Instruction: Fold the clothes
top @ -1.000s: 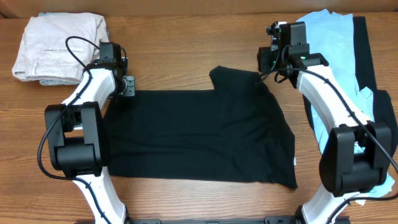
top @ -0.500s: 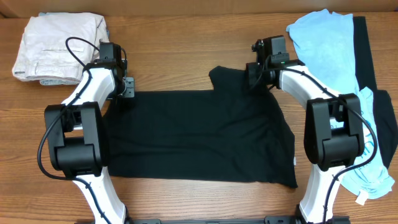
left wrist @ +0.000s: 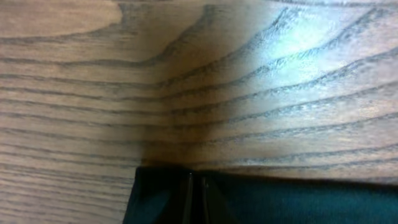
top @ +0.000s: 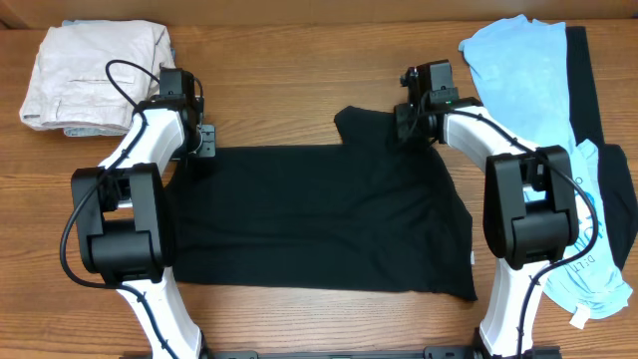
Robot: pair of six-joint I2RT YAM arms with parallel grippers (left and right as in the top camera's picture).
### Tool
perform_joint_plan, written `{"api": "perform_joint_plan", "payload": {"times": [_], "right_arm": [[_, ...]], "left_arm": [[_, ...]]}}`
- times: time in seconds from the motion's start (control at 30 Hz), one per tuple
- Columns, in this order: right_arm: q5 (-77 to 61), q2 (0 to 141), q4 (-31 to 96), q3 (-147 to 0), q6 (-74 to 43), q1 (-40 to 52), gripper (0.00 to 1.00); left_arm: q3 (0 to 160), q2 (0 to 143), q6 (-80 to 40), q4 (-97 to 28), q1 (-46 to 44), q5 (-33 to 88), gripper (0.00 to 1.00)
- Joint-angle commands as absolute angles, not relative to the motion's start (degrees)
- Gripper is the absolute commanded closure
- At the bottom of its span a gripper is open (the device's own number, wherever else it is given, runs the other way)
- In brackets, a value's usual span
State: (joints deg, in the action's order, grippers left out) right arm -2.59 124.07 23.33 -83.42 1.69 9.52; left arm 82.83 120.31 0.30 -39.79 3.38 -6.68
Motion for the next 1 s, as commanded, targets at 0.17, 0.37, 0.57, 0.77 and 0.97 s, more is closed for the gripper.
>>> {"api": "perform_joint_plan", "payload": {"times": [0.17, 0.37, 0.57, 0.77, 0.97], "right_arm": [[-0.5, 126.0, 31.8, -89.5, 1.5, 9.6, 0.96], [-0.8, 125.9, 36.3, -96.7, 1.6, 9.6, 0.37], [-1.5, 127.1, 35.3, -96.8, 4.8, 11.4, 0.36], [3.0, 129.8, 34.8, -96.8, 6.3, 15.7, 0.31], [3.0, 132.1, 33.9, -96.8, 7.3, 16.8, 0.31]], "left_arm": [[83.9, 123.6, -0.3, -44.9, 4.0, -7.5, 0.96], [88.4, 123.6, -0.3, -47.6, 4.1, -7.5, 0.96], [89.2, 123.6, -0.4, -47.3, 4.1, -7.4, 0.96], [89.2, 123.6, -0.4, -47.5, 4.1, -7.4, 0.96], [89.2, 123.6, -0.4, -47.6, 4.1, -7.4, 0.96]]}}
